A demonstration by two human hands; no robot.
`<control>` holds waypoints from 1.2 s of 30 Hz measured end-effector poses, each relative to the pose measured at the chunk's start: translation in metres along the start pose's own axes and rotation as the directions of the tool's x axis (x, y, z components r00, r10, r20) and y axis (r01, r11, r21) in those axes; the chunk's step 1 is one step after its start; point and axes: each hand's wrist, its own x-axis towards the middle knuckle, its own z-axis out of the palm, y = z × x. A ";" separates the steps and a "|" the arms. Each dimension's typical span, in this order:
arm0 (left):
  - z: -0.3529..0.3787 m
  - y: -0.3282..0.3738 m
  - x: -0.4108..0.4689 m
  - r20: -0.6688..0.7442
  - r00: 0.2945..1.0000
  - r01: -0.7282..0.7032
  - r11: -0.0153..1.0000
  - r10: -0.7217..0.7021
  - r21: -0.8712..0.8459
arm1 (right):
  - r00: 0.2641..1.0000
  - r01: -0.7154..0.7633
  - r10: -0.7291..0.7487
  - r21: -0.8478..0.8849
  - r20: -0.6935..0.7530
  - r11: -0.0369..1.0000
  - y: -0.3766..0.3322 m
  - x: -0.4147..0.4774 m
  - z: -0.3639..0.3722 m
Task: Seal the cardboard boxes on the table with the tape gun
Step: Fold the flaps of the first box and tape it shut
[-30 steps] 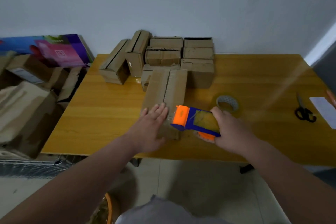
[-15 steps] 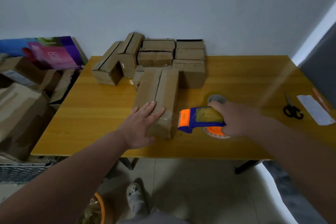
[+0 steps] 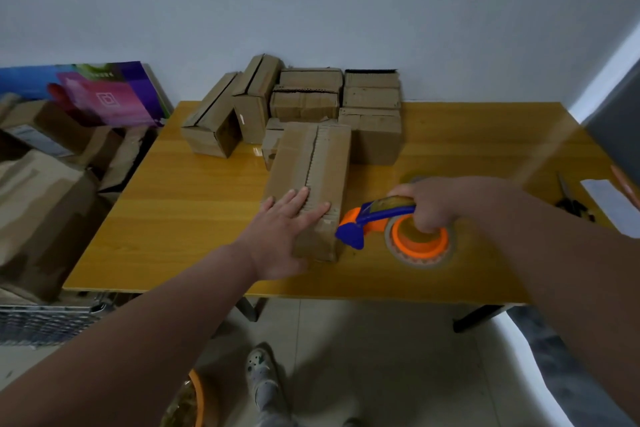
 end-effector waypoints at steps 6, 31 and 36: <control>-0.002 0.001 -0.001 0.001 1.000 0.000 1.000 0.000 0.008 | 0.998 -0.008 0.012 -0.057 0.068 0.998 -0.009 -0.005 0.029; -0.113 0.000 0.025 -0.367 0.914 0.175 0.984 -0.174 -0.028 | 0.876 0.146 0.122 0.497 -0.467 0.855 -0.001 -0.011 0.070; -0.153 -0.004 0.027 -0.212 0.976 0.034 0.996 -0.051 -0.082 | 0.811 0.387 0.105 0.662 -0.576 0.642 -0.026 -0.028 0.038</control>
